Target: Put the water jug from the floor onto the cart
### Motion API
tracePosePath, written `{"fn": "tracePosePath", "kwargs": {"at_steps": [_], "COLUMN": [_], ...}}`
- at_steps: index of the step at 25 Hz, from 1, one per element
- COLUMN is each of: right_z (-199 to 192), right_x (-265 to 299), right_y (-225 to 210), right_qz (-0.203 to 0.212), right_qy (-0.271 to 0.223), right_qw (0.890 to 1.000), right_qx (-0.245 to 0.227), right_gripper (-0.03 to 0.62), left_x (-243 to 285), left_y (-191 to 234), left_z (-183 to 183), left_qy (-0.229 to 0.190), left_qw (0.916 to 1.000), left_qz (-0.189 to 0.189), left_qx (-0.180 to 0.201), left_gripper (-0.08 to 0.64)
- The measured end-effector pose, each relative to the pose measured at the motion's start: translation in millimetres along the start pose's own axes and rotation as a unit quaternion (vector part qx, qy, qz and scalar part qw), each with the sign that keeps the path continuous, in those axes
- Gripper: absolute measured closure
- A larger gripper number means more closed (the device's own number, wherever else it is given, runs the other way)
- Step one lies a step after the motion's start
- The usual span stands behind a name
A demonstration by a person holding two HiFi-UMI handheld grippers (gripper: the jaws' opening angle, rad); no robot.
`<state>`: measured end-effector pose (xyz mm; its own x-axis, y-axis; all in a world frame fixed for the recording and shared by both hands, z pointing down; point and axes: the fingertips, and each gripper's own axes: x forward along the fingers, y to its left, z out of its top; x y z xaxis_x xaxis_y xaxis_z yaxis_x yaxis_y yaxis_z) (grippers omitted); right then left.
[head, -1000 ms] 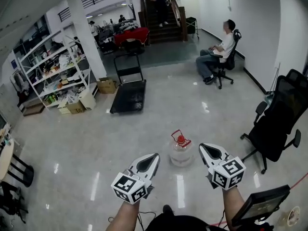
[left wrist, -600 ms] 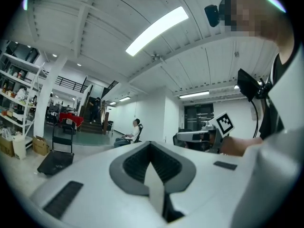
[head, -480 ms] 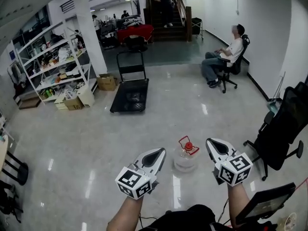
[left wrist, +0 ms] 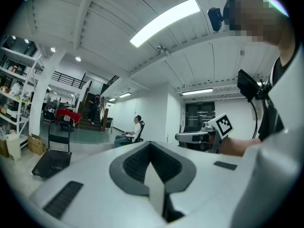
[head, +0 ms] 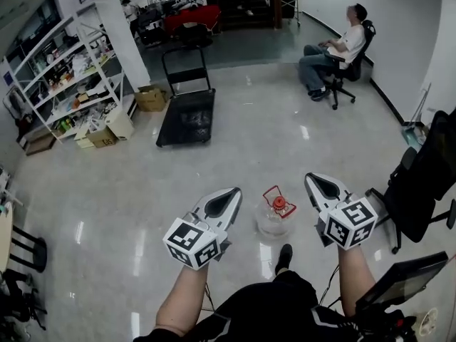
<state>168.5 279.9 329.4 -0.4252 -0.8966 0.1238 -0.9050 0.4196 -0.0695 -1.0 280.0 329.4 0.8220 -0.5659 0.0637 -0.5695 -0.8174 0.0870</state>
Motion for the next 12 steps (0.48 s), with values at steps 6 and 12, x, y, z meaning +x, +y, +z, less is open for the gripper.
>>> {"fn": "tracePosePath", "kwargs": {"at_steps": [6, 12], "right_z": [6.7, 13.0], "right_x": [57.7, 102.8], "right_y": [-96.1, -180.9], "right_qz": [-0.002, -0.011], "right_qy": [-0.006, -0.003], "right_qw": [1.0, 1.0], "right_qx": [0.007, 0.019], "right_gripper": [0.589, 0.589], "left_x": [107.8, 194.0], "left_y": [46.8, 89.6], "left_z": [7.2, 13.9], "left_qy": [-0.005, 0.015], "left_qw": [1.0, 0.9997], "left_qz": [-0.006, -0.018], "left_qx": [-0.004, 0.0], "left_gripper": [0.568, 0.568]}}
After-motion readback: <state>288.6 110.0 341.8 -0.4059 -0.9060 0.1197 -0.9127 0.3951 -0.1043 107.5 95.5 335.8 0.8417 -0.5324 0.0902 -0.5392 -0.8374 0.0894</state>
